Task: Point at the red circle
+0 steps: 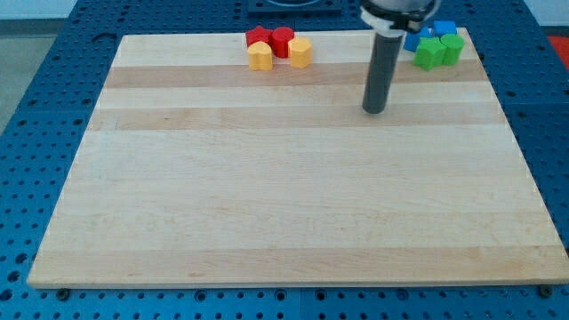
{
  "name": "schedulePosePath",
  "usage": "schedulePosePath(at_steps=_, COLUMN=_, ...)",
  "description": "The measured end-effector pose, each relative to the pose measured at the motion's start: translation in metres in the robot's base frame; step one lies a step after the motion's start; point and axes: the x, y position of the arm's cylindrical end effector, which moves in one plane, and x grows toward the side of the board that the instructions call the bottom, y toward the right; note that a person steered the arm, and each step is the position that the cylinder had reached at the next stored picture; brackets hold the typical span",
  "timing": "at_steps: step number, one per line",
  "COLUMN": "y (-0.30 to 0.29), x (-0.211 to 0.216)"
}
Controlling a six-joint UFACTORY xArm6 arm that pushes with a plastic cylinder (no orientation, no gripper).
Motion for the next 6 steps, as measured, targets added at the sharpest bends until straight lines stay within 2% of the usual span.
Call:
schedulePosePath(at_steps=4, y=0.004, x=-0.123)
schedulePosePath(at_steps=5, y=-0.016, x=-0.164)
schedulePosePath(at_steps=6, y=-0.06, x=-0.18)
